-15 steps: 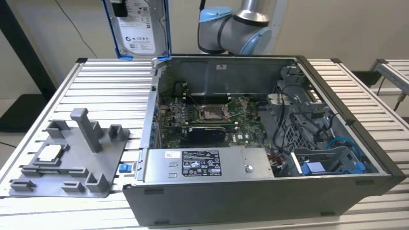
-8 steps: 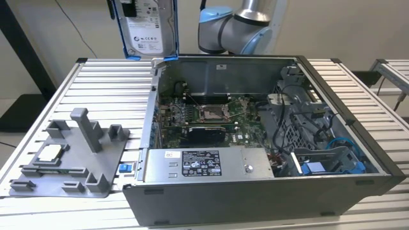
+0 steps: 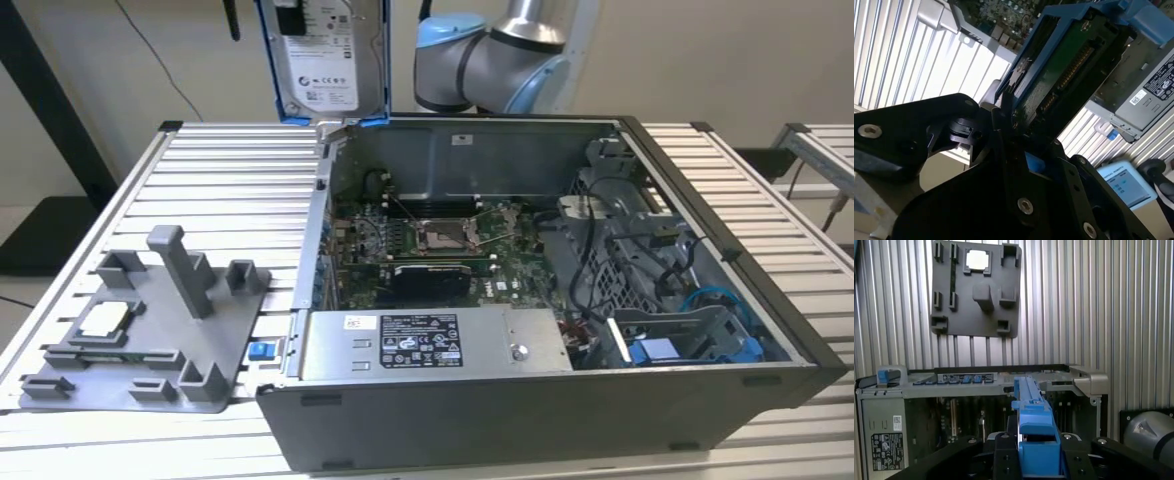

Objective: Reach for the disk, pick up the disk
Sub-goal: 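Pick up the disk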

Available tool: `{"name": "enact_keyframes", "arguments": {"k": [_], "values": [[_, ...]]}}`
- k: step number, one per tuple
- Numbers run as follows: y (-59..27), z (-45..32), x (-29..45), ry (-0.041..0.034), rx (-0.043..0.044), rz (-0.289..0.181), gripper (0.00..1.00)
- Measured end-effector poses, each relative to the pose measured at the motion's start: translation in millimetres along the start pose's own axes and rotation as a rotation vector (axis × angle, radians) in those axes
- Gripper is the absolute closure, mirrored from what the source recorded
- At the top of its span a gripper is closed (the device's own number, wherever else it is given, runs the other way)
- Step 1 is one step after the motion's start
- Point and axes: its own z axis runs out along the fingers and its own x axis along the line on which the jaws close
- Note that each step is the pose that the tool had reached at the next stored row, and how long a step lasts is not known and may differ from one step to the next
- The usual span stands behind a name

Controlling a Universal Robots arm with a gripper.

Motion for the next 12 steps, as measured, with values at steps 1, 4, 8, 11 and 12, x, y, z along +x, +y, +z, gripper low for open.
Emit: {"name": "enact_keyframes", "arguments": {"k": [1,4,8,11,12], "values": [[-2.3,0.0,-0.1,0.0000,0.0000,0.000,1.00],[-10.4,0.0,-0.6,0.0000,-0.0001,0.000,1.00],[-23.2,0.1,-1.2,0.0000,0.0000,0.000,1.00],[-33.7,0.2,-1.8,0.0000,0.0000,0.000,1.00],[-37.3,0.2,-2.0,0.0000,0.0000,0.000,1.00]]}}
